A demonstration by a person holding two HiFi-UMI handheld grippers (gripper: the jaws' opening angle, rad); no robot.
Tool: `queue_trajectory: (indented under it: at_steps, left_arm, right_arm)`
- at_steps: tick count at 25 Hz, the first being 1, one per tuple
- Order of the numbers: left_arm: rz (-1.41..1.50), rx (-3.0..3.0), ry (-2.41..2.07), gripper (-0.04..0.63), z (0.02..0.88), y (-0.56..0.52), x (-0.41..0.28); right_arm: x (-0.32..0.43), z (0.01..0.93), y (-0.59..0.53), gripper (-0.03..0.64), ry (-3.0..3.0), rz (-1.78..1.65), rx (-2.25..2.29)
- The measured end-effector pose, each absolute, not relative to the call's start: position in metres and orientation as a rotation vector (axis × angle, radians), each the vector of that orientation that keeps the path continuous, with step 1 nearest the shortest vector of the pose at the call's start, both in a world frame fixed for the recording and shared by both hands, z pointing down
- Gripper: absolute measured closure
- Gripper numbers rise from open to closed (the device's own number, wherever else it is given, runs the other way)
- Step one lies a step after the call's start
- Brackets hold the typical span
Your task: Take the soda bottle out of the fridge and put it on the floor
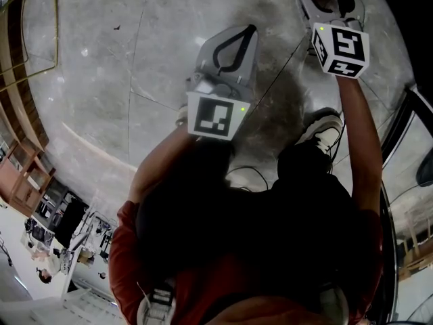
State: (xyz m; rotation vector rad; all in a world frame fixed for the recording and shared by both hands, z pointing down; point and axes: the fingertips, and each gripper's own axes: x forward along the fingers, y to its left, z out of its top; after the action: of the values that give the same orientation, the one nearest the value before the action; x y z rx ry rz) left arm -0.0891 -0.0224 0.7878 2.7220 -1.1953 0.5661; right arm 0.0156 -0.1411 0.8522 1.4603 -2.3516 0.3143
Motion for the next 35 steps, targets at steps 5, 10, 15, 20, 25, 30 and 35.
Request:
queue_trajectory:
  at_steps: [5, 10, 15, 20, 25, 30, 35]
  left_arm:
    - [0.550, 2.693, -1.208, 0.595, 0.790, -0.023, -0.091]
    - [0.547, 2.695, -1.209, 0.595, 0.789, -0.023, -0.091]
    - [0.542, 2.686, -1.218, 0.595, 0.789, -0.023, -0.092]
    - [0.538, 2.689, -1.229, 0.595, 0.788, -0.023, -0.093]
    - [0.542, 2.696, -1.231, 0.595, 0.786, -0.023, -0.094]
    - [0.532, 2.690, -1.244, 0.595, 0.786, -0.022, -0.096]
    - [0.543, 2.708, -1.229, 0.595, 0.784, -0.021, -0.094]
  right_arm:
    - [0.021, 0.843, -0.134, 0.272, -2.363, 0.321, 1.496]
    - [0.025, 0.839, -0.119, 0.272, -2.363, 0.347, 1.527]
    - [0.027, 0.840, -0.100, 0.272, -2.364, 0.367, 1.520]
    - [0.031, 0.840, -0.075, 0.272, -2.354, 0.398, 1.527]
    - [0.031, 0.837, -0.047, 0.272, -2.349, 0.400, 1.508]
    - [0.030, 0.838, -0.019, 0.273, -2.333, 0.471, 1.529]
    - [0.025, 0.840, -0.016, 0.273, -2.332, 0.479, 1.503]
